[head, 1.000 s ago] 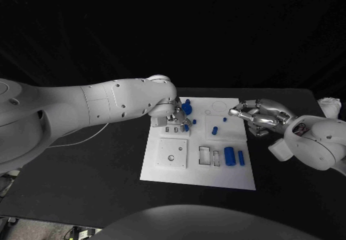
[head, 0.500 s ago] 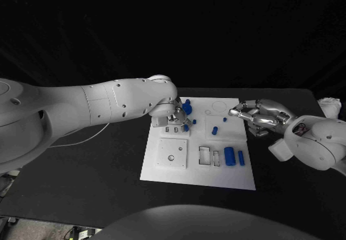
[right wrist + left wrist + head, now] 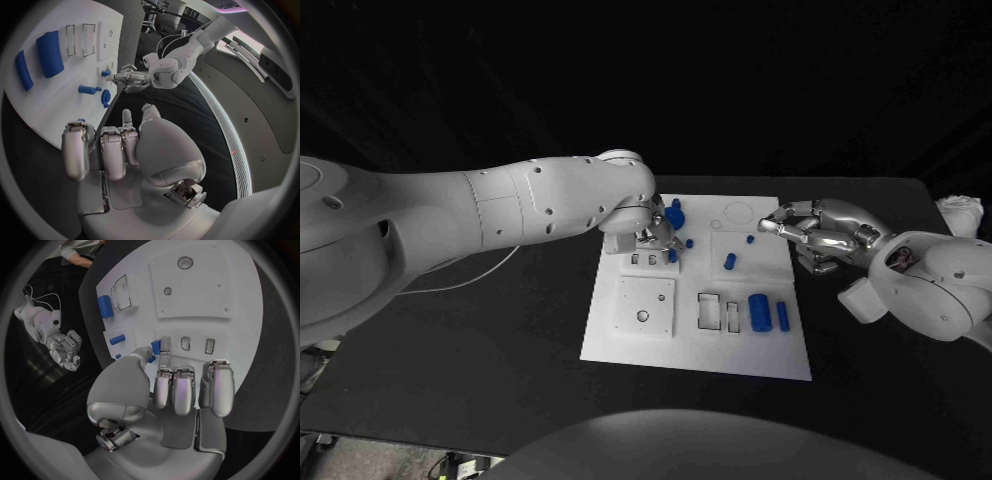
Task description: Assemble the parts on the task board
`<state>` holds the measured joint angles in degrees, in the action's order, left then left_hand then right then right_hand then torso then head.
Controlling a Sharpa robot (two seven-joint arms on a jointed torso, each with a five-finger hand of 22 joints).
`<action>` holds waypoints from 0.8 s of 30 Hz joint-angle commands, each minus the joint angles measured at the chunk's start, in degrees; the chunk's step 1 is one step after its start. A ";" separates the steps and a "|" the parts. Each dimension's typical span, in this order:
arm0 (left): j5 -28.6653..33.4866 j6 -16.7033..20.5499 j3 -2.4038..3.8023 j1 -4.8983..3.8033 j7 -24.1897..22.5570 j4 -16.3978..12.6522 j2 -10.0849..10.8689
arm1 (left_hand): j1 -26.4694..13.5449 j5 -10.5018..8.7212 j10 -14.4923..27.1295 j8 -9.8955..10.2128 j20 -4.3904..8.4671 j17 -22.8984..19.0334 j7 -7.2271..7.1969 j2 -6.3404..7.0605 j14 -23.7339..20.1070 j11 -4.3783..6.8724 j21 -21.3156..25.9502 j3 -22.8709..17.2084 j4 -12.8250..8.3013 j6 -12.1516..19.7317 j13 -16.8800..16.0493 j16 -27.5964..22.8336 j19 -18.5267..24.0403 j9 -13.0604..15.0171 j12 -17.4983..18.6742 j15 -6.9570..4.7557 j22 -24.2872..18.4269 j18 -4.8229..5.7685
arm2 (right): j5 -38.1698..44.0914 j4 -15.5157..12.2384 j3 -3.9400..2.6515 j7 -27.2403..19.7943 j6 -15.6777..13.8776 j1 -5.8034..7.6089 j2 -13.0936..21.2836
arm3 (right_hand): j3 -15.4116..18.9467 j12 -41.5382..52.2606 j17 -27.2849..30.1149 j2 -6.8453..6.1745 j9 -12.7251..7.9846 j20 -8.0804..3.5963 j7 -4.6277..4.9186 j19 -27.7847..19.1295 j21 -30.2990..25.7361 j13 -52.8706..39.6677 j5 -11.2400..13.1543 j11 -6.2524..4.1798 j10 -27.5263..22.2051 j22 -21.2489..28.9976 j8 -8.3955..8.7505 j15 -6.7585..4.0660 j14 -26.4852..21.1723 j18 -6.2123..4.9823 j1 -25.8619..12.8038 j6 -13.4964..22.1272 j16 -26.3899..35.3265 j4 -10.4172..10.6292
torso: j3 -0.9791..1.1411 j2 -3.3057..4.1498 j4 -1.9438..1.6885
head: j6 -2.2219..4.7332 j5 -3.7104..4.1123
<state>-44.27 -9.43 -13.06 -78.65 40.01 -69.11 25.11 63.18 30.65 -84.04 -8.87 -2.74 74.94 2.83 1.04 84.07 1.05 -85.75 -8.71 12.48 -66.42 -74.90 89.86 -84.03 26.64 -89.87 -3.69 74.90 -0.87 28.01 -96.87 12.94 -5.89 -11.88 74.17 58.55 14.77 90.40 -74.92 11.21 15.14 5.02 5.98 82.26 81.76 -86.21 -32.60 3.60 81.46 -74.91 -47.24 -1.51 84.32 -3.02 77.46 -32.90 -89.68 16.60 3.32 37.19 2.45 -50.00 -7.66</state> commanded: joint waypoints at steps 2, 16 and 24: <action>0.41 0.08 0.02 0.01 9.08 -0.01 -0.18 | 0.58 1.04 -5.96 -0.58 0.34 15.06 -0.33 0.00 5.93 0.34 0.47 -0.80 -0.09 0.30 -15.10 0.14 -1.88 1.06 -0.13 -0.45 11.40 -0.65 | 0.16 -0.02 0.01 -0.01 1.10 -0.02 -0.02 | -0.24 -0.40 -14.58 0.10 0.08 0.01 0.08 -0.49 -0.36 -3.79 -0.37 -2.12 8.54 -11.54 -0.17 0.06 5.39 0.33 0.55 -0.26 -0.15 0.05 | -0.02 0.02 -0.01 | 0.00 -0.02; -0.04 0.53 0.02 0.01 8.98 -0.19 0.03 | 1.52 2.40 -5.96 -1.67 0.51 15.06 -0.57 0.51 5.93 0.55 0.65 -2.08 -1.08 1.03 -15.10 0.14 -1.84 3.91 -0.13 -0.64 11.38 -0.68 | 0.17 0.12 0.01 0.08 1.26 -0.04 -0.09 | -0.25 -0.40 -14.46 0.08 0.09 0.02 0.09 -0.62 -0.50 -3.79 -0.37 -2.10 8.54 -11.48 -0.19 0.07 5.32 0.29 0.58 -0.28 -0.11 0.04 | 0.03 -0.07 -0.02 | 0.00 -0.35; -1.21 1.21 0.02 0.01 8.85 -0.61 0.41 | 1.99 2.34 -5.96 -2.18 0.60 15.06 -0.70 0.75 5.93 0.66 0.66 -2.54 -1.57 1.17 -15.10 0.14 -1.87 5.01 -0.13 -0.74 11.41 -0.67 | 0.18 0.29 0.01 -0.03 1.31 -0.07 -0.12 | -0.26 -0.40 -14.46 0.07 0.09 0.03 0.10 -0.68 -0.56 -3.79 -0.37 -2.09 8.54 -11.46 -0.19 0.08 5.32 0.27 0.60 -0.29 -0.11 0.04 | 0.04 -0.08 -0.01 | 0.00 -0.39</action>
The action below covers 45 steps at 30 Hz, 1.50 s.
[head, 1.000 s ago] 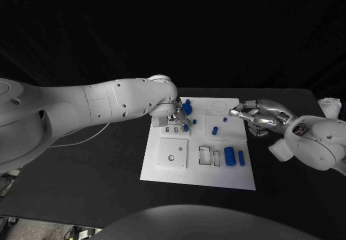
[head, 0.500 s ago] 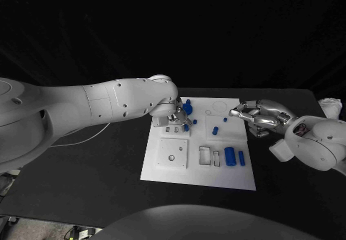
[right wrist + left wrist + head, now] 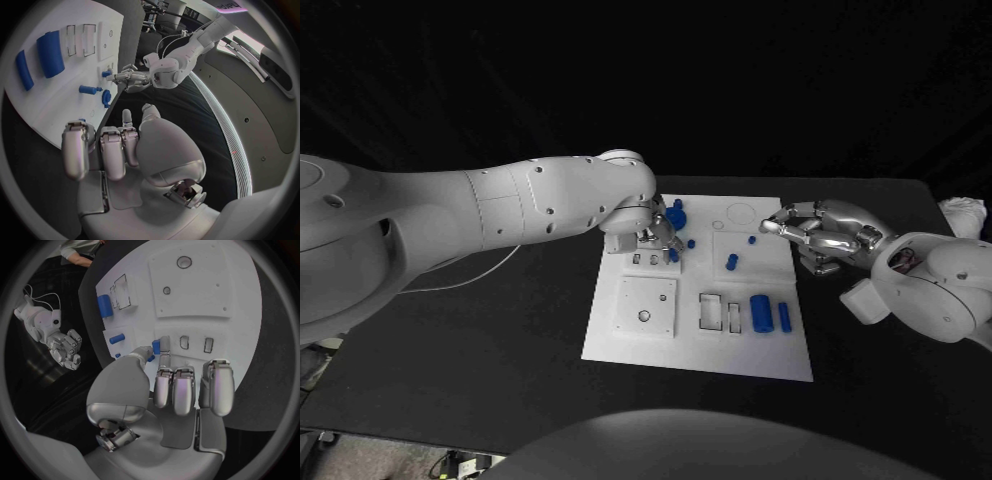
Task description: Assemble the parts on the task board
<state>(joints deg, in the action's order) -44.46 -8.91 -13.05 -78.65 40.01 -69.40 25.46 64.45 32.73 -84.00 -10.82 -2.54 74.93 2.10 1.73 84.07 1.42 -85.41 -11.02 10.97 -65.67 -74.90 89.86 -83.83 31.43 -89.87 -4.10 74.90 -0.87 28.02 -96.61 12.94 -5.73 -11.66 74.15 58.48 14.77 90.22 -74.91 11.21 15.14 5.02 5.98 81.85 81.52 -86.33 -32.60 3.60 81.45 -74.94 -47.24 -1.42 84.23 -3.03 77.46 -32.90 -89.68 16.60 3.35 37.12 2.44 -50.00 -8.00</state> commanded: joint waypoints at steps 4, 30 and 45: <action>-1.75 0.87 0.02 0.00 8.83 -0.63 0.28 | 0.91 0.20 -6.00 -0.49 0.44 15.07 -0.03 0.20 5.93 0.35 0.35 -0.43 -0.28 0.48 -15.10 0.14 -2.09 0.76 -0.13 -0.38 11.42 -0.68 | 0.17 0.14 0.01 -0.24 1.12 -0.07 -0.05 | -0.26 -0.22 -14.48 0.07 0.08 0.03 0.10 -0.27 -0.32 -3.67 -0.37 -2.09 8.55 -11.42 -0.19 -0.01 5.40 0.27 0.60 -0.29 -0.11 0.04 | 0.01 -0.01 0.01 | 0.00 -0.02; -3.55 3.36 0.03 -0.04 8.41 -2.62 2.00 | 3.56 -1.88 -6.00 -2.91 1.07 15.07 -0.89 1.77 5.93 1.12 0.40 -2.83 -2.98 0.49 -15.10 0.14 -2.30 5.32 -0.13 -1.05 11.58 -0.65 | 0.16 0.69 0.01 -0.03 1.40 -0.19 -0.25 | -0.28 -0.22 -14.43 0.07 0.08 0.05 0.12 -0.34 -0.40 -3.67 -0.36 -2.06 8.55 -11.39 -0.20 0.01 5.38 0.25 0.63 -0.29 -0.09 0.05 | -0.02 0.06 0.01 | 0.00 -0.51; -7.27 5.58 0.11 -0.52 8.25 -7.54 5.78 | 3.63 -2.75 -6.00 -3.39 1.21 15.07 -0.99 1.94 5.93 1.26 0.37 -3.82 -3.09 0.69 -15.10 0.14 -2.39 6.27 -0.13 -1.18 11.66 -0.62 | 0.16 1.24 0.02 -0.08 1.42 -0.65 -0.26 | -0.30 -0.22 -14.39 0.07 0.08 0.06 0.14 -0.41 -0.48 -3.67 -0.35 -2.03 8.55 -11.36 -0.20 0.03 5.35 0.23 0.67 -0.29 -0.08 0.05 | 0.10 -0.61 -0.20 | 0.00 -0.74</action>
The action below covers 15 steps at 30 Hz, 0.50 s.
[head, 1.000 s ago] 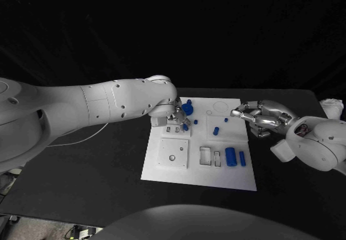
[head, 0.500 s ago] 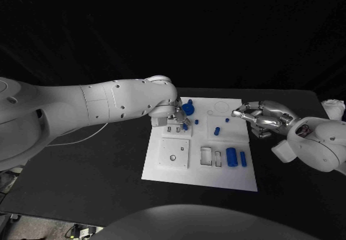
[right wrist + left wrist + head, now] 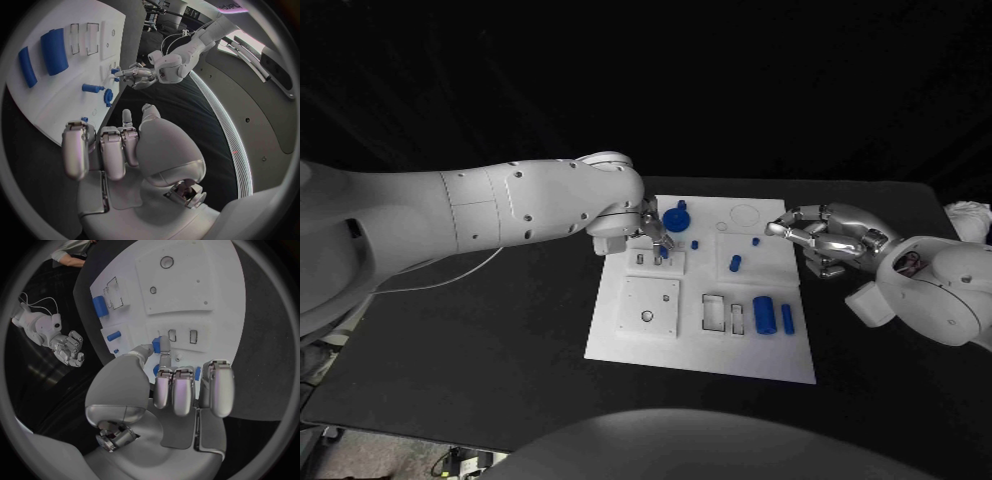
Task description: Assemble the parts on the task board
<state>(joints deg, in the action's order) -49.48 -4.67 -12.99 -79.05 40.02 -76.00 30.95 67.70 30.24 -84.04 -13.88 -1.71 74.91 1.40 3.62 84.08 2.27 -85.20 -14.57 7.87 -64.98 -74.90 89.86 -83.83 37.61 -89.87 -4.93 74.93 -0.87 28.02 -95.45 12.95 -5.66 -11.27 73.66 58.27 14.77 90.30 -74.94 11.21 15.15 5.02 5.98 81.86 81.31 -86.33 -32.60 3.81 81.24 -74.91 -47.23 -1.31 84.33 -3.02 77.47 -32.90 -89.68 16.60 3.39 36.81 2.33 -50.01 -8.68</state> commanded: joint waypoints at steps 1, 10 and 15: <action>-2.64 1.38 0.03 -0.13 8.25 -1.31 0.50 | 0.38 -0.27 -5.96 -0.36 0.39 15.09 -0.30 0.04 5.92 0.42 0.18 -0.35 0.01 0.01 -15.10 0.14 -2.36 0.14 -0.13 -0.37 11.61 -0.63 | 0.16 0.10 0.01 -0.16 1.03 -0.22 -0.05 | -0.30 -0.30 -14.36 0.06 0.07 0.06 0.14 -0.42 -0.27 -3.67 -0.35 -2.24 8.76 -11.39 -0.21 -0.08 5.26 0.23 0.66 -0.29 -0.08 0.05 | 0.08 -0.37 -0.11 | 0.01 -0.07; -7.02 1.71 -0.06 -0.14 8.45 -4.17 1.92 | 0.15 -0.44 -5.96 -0.52 0.46 15.09 -0.27 -0.02 5.92 0.44 0.17 -0.76 0.23 0.14 -15.10 0.14 -2.41 0.51 -0.13 -0.43 11.64 -0.62 | 0.16 0.33 0.01 -0.04 1.05 -0.66 -0.03 | -0.32 -0.30 -14.38 0.06 0.07 0.07 0.14 -0.42 -0.27 -3.67 -0.35 -2.24 8.76 -11.39 -0.21 -0.07 5.27 0.22 0.69 -0.28 -0.08 0.03 | 0.02 -0.72 -0.42 | 0.01 0.02; -10.20 1.75 -0.09 -0.11 8.73 -4.86 2.22 | -0.02 -0.45 -5.96 -0.60 0.49 15.09 -0.27 -0.07 5.92 0.46 0.08 -0.99 0.39 0.22 -15.10 0.14 -2.50 0.70 -0.13 -0.46 11.71 -0.59 | 0.16 0.57 0.02 0.11 1.01 -0.88 -0.11 | -0.32 -0.30 -14.38 0.06 0.07 0.07 0.14 -0.42 -0.27 -3.67 -0.35 -2.24 8.76 -11.39 -0.21 -0.07 5.27 0.22 0.69 -0.28 -0.08 0.03 | 0.07 -0.74 -0.34 | 0.01 -0.24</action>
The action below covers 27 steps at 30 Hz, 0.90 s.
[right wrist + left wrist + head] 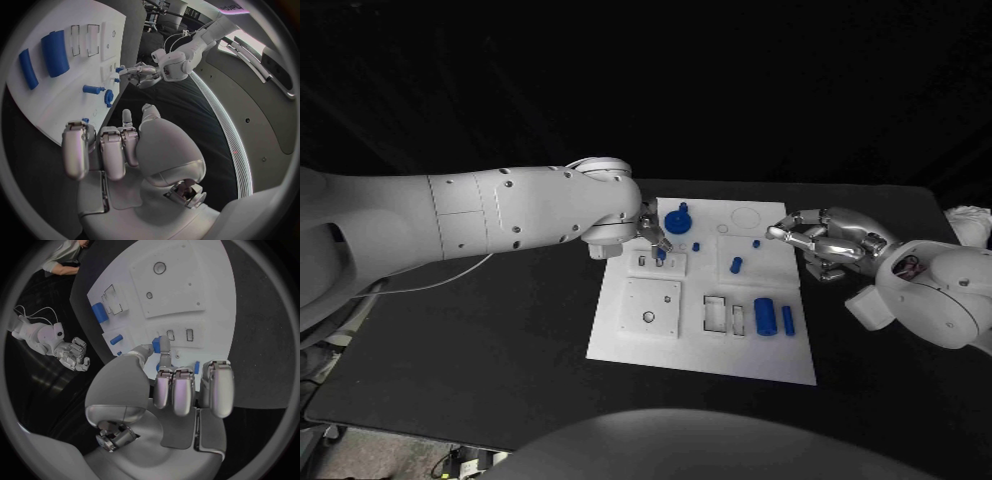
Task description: Assemble the parts on the task board
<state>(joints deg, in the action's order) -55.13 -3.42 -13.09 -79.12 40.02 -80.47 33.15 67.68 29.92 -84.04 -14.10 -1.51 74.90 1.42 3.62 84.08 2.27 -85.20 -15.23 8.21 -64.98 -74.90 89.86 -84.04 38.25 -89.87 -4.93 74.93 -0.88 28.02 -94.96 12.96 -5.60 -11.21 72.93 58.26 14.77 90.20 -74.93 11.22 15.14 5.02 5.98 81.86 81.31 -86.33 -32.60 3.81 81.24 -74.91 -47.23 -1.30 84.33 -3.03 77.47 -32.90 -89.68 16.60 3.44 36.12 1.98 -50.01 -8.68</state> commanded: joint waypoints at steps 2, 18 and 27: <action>-5.58 0.35 0.01 -0.01 8.82 -0.45 -0.01 | -0.07 -0.13 -5.96 -0.41 0.30 15.10 -0.29 -0.12 5.92 0.47 0.05 -0.41 0.10 0.24 -15.10 0.14 -2.32 0.13 -0.13 -0.47 11.74 -0.57 | 0.16 0.17 0.02 0.13 0.93 -0.22 -0.18 | -0.32 -0.20 -14.39 0.06 0.08 0.06 0.14 -0.43 -0.27 -3.67 -0.35 -2.24 8.76 -11.39 -0.21 -0.08 5.26 0.23 0.69 -0.28 -0.08 0.03 | 0.06 -0.04 0.00 | 0.01 -0.32; -8.09 -1.48 -0.03 0.88 9.44 0.85 -1.38 | -0.36 -0.44 -5.96 -0.68 0.48 15.10 -0.37 0.03 5.92 0.62 -0.45 -1.24 0.22 0.45 -15.10 0.14 -2.79 0.84 -0.13 -0.67 12.11 -0.42 | 0.16 0.47 0.02 0.54 0.76 -0.44 -0.68 | -0.41 -0.20 -14.31 0.00 0.07 0.09 0.14 -0.54 -0.40 -3.67 -0.40 -2.23 8.76 -11.34 -0.20 -0.06 5.21 0.19 0.90 -0.24 -0.06 -0.05 | 0.06 0.06 0.16 | 0.01 -0.54; -8.00 -1.32 -0.03 1.21 9.49 0.92 -1.20 | -0.56 -0.55 -5.96 -0.72 0.52 15.10 -0.36 -0.02 5.92 0.62 -0.34 -1.41 0.35 0.48 -15.10 0.14 -2.73 0.99 -0.13 -0.69 12.05 -0.45 | 0.16 0.48 0.02 0.52 0.54 -0.45 -0.65 | -0.44 -0.20 -14.30 -0.02 0.07 0.09 0.14 -0.52 -0.38 -3.67 -0.43 -2.22 8.76 -11.35 -0.19 -0.05 5.21 0.20 0.97 -0.22 -0.05 -0.07 | 0.11 0.02 0.12 | 0.01 -0.45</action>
<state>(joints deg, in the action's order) -62.57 -3.96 -13.14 -77.96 40.03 -79.44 31.98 67.41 29.60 -83.97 -14.54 -1.51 74.94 1.31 3.88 84.08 2.61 -85.42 -16.34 8.52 -64.65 -74.90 89.86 -84.04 39.15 -89.87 -5.33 74.91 -0.87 28.02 -94.45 12.97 -5.03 -11.24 72.53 57.65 14.60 90.35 -74.91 11.08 15.13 5.22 5.98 81.66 81.31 -86.33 -32.83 3.81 81.24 -74.95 -47.23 -1.21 84.43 -3.03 77.92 -32.90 -89.68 16.43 3.52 36.16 2.13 -50.01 -9.20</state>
